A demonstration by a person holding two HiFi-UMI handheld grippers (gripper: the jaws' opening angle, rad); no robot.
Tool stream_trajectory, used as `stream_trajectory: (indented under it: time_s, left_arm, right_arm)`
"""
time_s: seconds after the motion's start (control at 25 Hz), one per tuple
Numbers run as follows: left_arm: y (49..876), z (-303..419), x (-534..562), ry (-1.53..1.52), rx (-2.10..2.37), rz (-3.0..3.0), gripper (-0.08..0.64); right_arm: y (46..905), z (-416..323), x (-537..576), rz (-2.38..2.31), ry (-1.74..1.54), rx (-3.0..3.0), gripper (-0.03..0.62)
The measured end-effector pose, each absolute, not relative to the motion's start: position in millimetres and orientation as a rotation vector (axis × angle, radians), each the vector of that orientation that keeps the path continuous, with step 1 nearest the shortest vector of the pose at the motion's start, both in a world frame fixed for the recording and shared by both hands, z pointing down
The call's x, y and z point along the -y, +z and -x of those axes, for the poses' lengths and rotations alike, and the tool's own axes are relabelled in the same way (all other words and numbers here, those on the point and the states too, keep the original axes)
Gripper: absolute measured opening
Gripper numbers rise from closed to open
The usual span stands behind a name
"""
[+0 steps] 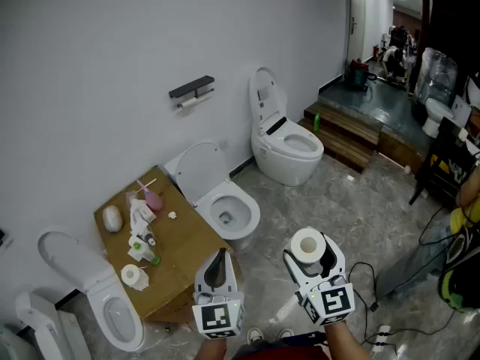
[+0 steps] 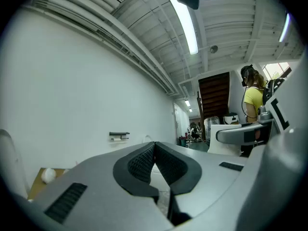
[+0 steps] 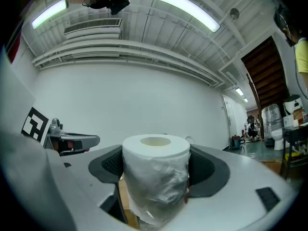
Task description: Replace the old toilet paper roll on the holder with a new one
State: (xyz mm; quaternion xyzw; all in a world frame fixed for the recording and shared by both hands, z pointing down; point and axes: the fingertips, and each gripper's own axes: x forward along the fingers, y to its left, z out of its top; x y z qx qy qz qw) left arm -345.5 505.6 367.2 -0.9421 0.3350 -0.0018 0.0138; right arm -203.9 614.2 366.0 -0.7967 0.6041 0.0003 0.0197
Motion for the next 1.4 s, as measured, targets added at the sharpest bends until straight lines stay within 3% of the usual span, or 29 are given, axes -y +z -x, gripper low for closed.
stream_trajectory:
  time_s: [0.88, 1.4]
  left_arm:
    - [378.6, 326.1, -441.6, 0.051, -0.983, 2.992, 0.015]
    - [379.6, 226.5, -374.2, 0.118, -1.099, 2.952, 0.015]
  right_arm:
    - [375.0, 194.4, -555.6, 2.502, -0.03, -1.829, 0.385]
    - [382.2, 87.2, -478.8, 2.42, -0.019, -1.917, 0.385]
